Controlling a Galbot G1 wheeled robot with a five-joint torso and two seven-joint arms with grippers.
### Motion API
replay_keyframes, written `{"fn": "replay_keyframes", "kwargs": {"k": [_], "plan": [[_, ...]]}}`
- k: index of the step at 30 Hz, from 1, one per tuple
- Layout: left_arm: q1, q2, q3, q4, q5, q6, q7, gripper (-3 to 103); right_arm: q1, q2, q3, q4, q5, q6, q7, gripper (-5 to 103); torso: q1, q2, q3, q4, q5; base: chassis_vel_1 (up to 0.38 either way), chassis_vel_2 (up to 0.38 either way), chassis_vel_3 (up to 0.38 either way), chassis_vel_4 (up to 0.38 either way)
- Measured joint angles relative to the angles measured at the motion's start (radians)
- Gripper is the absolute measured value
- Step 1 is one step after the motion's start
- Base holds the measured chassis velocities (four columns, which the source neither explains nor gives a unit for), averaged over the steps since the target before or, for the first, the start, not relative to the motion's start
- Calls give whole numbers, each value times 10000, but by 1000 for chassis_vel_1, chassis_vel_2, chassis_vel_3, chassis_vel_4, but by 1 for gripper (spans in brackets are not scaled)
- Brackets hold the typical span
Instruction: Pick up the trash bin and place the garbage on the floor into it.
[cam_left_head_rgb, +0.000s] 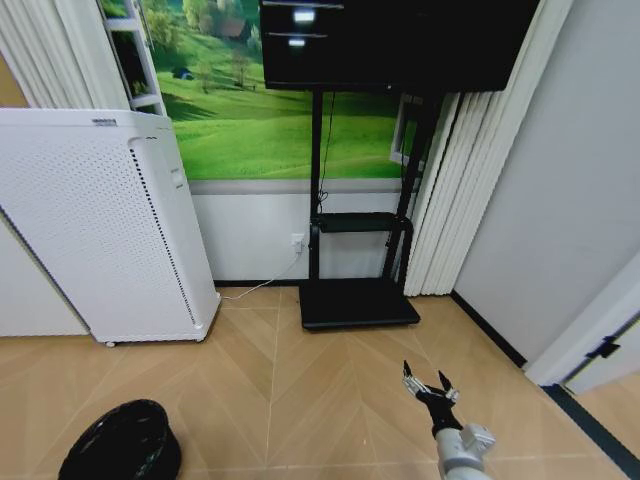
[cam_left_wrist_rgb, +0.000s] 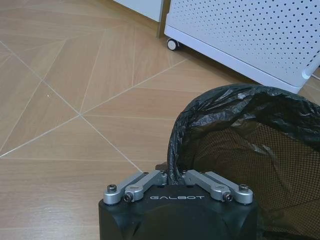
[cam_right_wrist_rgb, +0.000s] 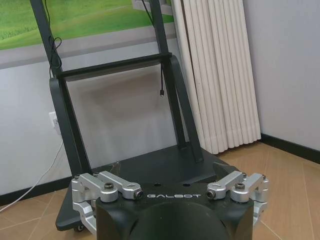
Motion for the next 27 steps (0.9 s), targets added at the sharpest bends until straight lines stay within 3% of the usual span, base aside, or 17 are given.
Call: {"fn": "replay_keyframes", "kwargs": {"k": [18, 27], "plan": [[47, -92, 36, -44, -68, -8, 22, 3, -23, -41, -77, -97, -96, 418, 22, 100, 0, 0, 1, 0, 1, 56, 67, -72, -68], [39, -6, 58, -319, -773, 489, -29, 3, -39, -53, -84, -244, -610, 527, -6, 100, 0, 0, 1, 0, -8, -21, -19, 25, 24]]}}
